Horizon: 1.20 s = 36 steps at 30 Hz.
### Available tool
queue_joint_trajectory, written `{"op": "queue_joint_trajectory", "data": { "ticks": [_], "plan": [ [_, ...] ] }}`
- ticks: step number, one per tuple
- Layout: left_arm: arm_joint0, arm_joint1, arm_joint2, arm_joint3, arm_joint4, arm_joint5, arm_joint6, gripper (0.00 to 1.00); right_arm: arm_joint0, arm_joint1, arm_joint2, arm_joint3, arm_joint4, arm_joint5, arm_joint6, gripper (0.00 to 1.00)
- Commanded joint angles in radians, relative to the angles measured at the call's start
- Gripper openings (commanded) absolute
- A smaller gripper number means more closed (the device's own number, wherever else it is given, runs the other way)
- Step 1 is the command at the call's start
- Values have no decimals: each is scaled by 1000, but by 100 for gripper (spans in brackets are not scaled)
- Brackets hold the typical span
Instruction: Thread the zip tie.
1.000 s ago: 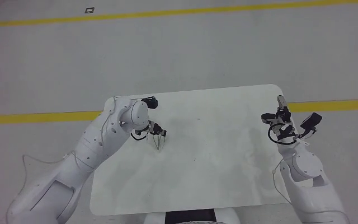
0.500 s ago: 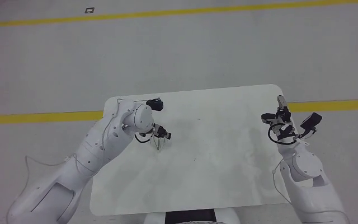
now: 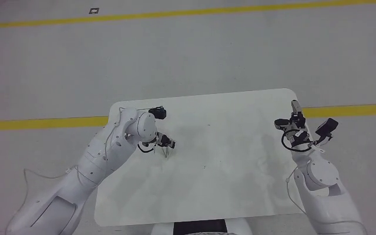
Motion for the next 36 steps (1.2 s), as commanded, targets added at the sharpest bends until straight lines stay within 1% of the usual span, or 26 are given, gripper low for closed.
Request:
{"op": "queue_joint_trajectory", "data": {
  "ticks": [1, 11, 14, 18, 22, 27, 30, 31, 32, 33, 34, 35, 36],
  "plan": [
    [0, 0, 1, 0, 0, 0, 0, 100, 0, 0, 0, 0, 0, 0, 0, 100],
    [0, 0, 1, 0, 0, 0, 0, 100, 0, 0, 0, 0, 0, 0, 0, 100],
    [13, 0, 5, -15, -11, -18, 17, 100, 0, 0, 0, 0, 0, 0, 0, 100],
    [23, 6, 7, -53, 5, -1, 0, 100, 0, 0, 0, 0, 0, 0, 0, 100],
    [35, 10, 9, -78, 9, 0, 0, 100, 0, 0, 0, 0, 0, 0, 0, 100],
    [42, 13, 15, -95, 11, 0, 0, 100, 0, 0, 0, 0, 0, 0, 0, 100],
    [38, 10, 18, -85, 14, 0, 0, 100, 0, 0, 0, 0, 0, 0, 0, 100],
    [37, 8, 21, -84, 16, 0, 0, 96, 0, 0, 0, 0, 0, 0, 0, 100],
    [36, 5, 23, -83, 18, 0, 2, 79, 0, 0, 0, 0, 0, 0, 0, 100],
    [35, 3, 25, -81, 19, 0, 5, 68, 0, 0, 0, 0, 0, 0, 0, 100],
    [34, 1, 27, -78, 24, 0, 8, 60, 0, 0, 0, 0, 0, 0, 0, 100],
    [32, -3, 29, -69, 28, 0, 10, 57, 0, 0, 0, 0, 0, 0, 0, 100],
    [30, -6, 31, -64, 28, 0, 10, 51, 0, 0, 0, 0, 0, 0, 0, 100]
  ]
}}
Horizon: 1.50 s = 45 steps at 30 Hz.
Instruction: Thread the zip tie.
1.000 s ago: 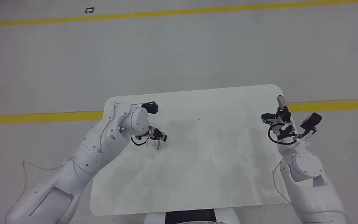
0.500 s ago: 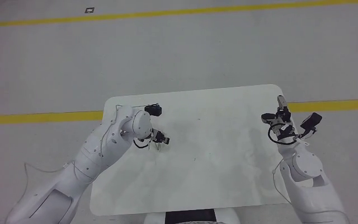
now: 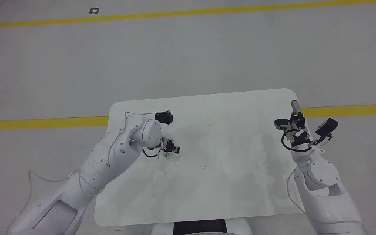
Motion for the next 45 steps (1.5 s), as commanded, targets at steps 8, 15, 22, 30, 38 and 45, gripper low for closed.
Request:
{"op": "queue_joint_trajectory", "data": {
  "ticks": [8, 15, 22, 30, 38, 45],
  "plan": [
    [-25, -31, 14, 58, -3, 0, 2, 26, 0, 0, 0, 0, 0, 0, 0, 100],
    [-38, -52, 18, 119, -2, 0, 16, 17, 0, 0, 0, 0, 0, 0, 0, 100],
    [-45, -78, 19, 182, 12, 0, 13, 13, 0, 0, 0, 0, 0, 0, 0, 100],
    [-54, -117, 25, 273, 32, 0, 8, 15, 0, 0, 0, 0, 0, 0, 0, 100],
    [-61, -153, 29, 333, 41, 0, 18, 20, 0, 0, 0, 0, 0, 0, 0, 100],
    [-74, -183, 36, 379, 61, 0, 19, 20, 0, 0, 0, 0, 0, 0, 0, 100]
  ]
}}
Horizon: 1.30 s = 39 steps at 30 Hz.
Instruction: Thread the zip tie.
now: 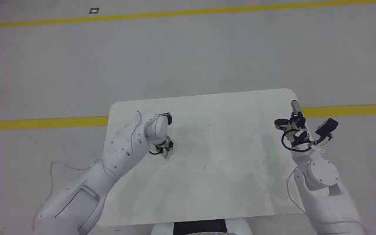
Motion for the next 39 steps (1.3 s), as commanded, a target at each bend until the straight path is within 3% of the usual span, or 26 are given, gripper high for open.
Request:
{"op": "queue_joint_trajectory", "data": {
  "ticks": [1, 16, 34, 38, 39],
  "plan": [
    [-3, -8, 1, 10, 5, 0, 0, 19, 0, 0, 0, 0, 0, 0, 0, 100],
    [-24, -51, 8, 73, 8, 0, 1, 16, 0, 0, 0, 0, 0, 0, 0, 100],
    [-41, -78, 23, 130, 9, 0, 7, 16, 0, 0, 0, 0, 0, 0, 0, 100],
    [-47, -82, 27, 140, 7, 0, 8, 13, 0, 0, 0, 0, 0, 0, 0, 100],
    [-48, -83, 28, 143, 7, 0, 9, 7, 0, 0, 0, 0, 0, 0, 0, 100]
  ]
}}
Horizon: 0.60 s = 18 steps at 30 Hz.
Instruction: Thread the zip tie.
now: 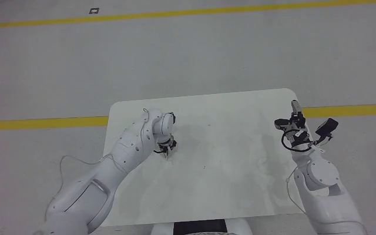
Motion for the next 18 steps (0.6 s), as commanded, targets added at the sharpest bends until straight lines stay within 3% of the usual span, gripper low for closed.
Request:
{"op": "queue_joint_trajectory", "data": {
  "ticks": [1, 3, 10, 13, 18],
  "plan": [
    [-2, -2, 1, 7, 1, 0, 1, 4, 0, 0, 0, 0, 0, 0, 0, 100],
    [-4, -3, 3, 16, 5, 0, 3, 0, 0, 0, 0, 0, 0, 0, 0, 100],
    [-10, -8, -5, 25, 9, 0, 2, 0, 0, 0, 0, 0, 0, 0, 0, 100],
    [-9, -1, -22, -1, 20, 0, -11, 0, 0, 0, 0, 0, 0, 0, 0, 100],
    [17, 24, -64, -79, 61, 0, -36, 0, 0, 0, 0, 0, 0, 0, 0, 100]
  ]
}}
